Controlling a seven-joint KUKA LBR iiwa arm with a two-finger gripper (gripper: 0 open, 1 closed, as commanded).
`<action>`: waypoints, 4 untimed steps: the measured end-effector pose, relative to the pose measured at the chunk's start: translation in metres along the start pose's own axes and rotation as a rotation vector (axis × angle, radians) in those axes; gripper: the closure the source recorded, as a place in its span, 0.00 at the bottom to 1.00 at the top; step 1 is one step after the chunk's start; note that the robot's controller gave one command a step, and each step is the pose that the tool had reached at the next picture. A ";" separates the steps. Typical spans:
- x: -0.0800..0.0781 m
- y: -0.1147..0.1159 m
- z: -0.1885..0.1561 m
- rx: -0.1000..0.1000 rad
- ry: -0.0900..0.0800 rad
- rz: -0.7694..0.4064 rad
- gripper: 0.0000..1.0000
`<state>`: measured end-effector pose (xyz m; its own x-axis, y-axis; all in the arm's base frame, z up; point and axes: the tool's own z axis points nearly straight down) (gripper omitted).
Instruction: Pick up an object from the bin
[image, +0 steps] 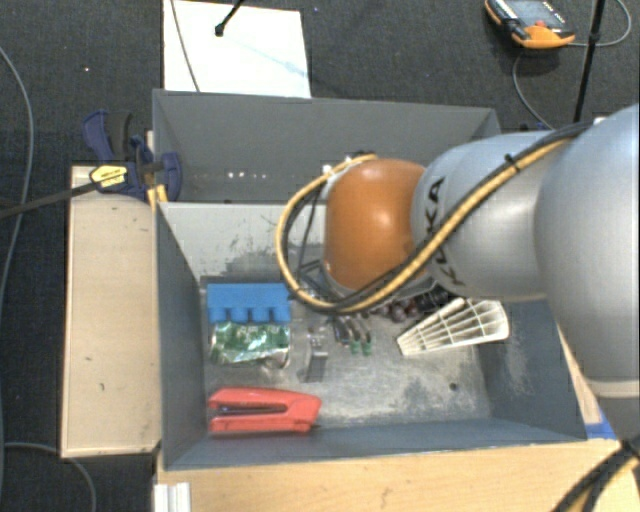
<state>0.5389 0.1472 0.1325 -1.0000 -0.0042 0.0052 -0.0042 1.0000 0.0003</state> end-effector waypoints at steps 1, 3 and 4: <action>-0.001 -0.001 -0.005 -0.001 -0.007 0.004 0.00; 0.006 0.072 0.005 -0.005 -0.008 -0.016 0.00; -0.016 0.078 0.059 0.001 -0.012 -0.149 1.00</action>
Offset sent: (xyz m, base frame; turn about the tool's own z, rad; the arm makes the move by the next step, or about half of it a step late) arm 0.0111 0.0729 -0.0004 0.0457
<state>0.5538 0.2249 0.0732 -0.9883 -0.1523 -0.0064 -0.1523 0.9883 -0.0006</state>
